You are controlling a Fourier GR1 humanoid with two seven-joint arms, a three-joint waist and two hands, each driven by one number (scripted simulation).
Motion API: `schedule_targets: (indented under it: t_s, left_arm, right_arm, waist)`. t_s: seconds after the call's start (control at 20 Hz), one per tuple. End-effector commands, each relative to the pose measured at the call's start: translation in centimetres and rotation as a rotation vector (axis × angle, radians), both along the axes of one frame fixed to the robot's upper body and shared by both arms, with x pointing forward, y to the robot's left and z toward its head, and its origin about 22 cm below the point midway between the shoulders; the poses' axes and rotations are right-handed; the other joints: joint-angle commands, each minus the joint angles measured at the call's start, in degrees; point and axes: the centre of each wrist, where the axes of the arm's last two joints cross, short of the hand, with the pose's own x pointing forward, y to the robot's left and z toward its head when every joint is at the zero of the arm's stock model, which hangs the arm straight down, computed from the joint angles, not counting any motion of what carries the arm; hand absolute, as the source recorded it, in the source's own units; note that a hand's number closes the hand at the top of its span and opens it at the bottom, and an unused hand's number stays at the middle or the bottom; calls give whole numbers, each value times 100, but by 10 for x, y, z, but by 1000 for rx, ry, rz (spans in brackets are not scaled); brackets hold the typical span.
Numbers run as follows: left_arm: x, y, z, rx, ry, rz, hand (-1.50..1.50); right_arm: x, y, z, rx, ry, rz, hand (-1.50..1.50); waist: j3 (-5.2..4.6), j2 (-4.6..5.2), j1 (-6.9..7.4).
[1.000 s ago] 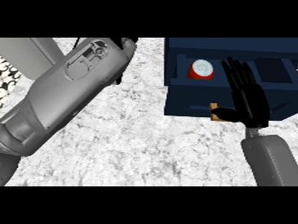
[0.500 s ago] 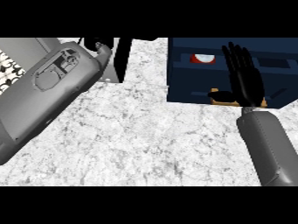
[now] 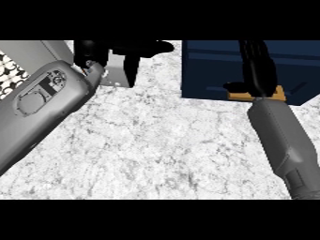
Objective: Pick up the can, place it into the drawer and close the drawer
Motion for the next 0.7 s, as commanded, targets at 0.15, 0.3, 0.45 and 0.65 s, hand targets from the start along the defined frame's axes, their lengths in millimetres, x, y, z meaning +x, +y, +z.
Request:
schedule_targets:
  t_s: [0.15,0.3,0.45,0.65]
  left_arm:
    - [-16,21,-20,-14,3,-13,-150]
    - [-21,21,-36,14,4,-10,-150]
    - [-18,37,-14,9,-20,-8,-150]
    - [-28,28,-31,4,9,-22,-150]
  right_arm:
    - [20,12,10,21,-12,5,-150]
    - [26,31,15,11,-17,-1,-150]
    - [33,32,28,12,-12,-12,-150]
    - [43,33,48,28,-17,-20,-150]
  waist:
    - [55,102,45]
    - [53,121,66]
    - [53,147,149]
    - [56,156,186]
